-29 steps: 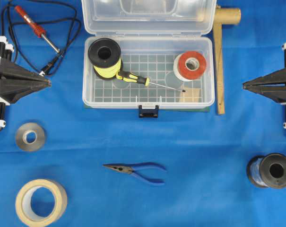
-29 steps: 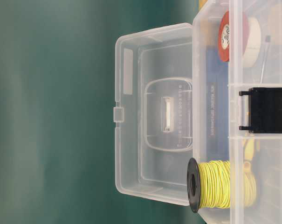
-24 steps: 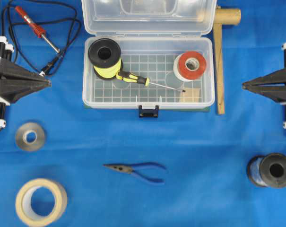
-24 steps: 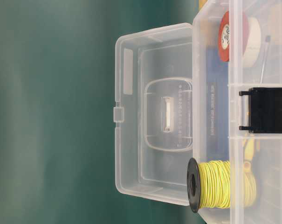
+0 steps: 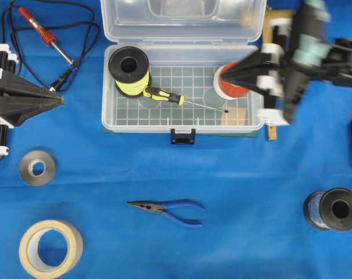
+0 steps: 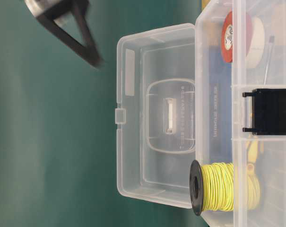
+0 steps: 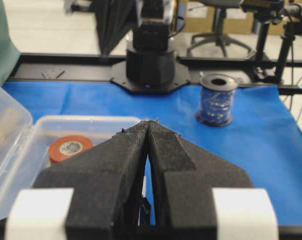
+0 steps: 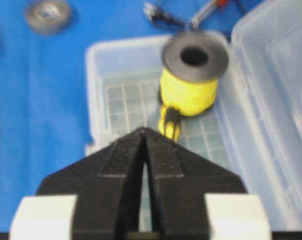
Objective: Pick the screwdriver from the toolbox among several items.
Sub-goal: 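Move the right gripper over the toolbox toward the yellow-black screwdriver, then close the right gripper on the screwdriver handle and lift it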
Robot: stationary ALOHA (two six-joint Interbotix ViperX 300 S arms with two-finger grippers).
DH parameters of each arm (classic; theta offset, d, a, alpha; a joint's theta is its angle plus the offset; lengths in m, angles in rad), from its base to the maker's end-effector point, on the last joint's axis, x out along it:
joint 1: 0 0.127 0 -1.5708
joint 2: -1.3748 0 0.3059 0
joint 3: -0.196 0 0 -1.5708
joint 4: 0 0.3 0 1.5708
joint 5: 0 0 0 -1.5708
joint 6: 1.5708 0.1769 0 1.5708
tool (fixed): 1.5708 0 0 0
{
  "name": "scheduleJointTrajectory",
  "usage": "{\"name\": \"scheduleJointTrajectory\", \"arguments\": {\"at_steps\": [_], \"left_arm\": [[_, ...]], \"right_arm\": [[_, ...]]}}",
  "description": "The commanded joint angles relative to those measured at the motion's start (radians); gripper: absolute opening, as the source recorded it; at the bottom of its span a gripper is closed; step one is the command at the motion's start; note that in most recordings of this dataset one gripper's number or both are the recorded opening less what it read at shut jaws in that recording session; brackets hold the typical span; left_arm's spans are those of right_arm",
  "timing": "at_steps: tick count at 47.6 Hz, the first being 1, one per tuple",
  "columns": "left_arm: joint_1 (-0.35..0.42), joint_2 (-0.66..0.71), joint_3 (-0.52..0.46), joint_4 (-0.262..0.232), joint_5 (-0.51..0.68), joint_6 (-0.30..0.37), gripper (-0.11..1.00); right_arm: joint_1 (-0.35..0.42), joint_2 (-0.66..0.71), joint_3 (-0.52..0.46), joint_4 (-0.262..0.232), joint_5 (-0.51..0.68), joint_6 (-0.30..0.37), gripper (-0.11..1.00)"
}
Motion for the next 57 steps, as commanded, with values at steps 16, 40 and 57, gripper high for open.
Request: {"name": "scheduleJointTrajectory", "arguments": {"at_steps": [16,40,57], "left_arm": [[0.026,0.008,-0.014,-0.003,-0.031,0.0,0.01],[0.028,0.009,-0.009,-0.003,-0.048,0.0,0.01],[0.032,0.002,-0.008,-0.003,-0.046,0.0,0.01]], "right_arm": [[-0.049,0.434,-0.393,0.0,0.337,0.103,0.63],[-0.052,0.749,-0.528,-0.006,0.38,0.132,0.7],[-0.049,0.735,-0.529,-0.005,0.433,0.123,0.26]]}}
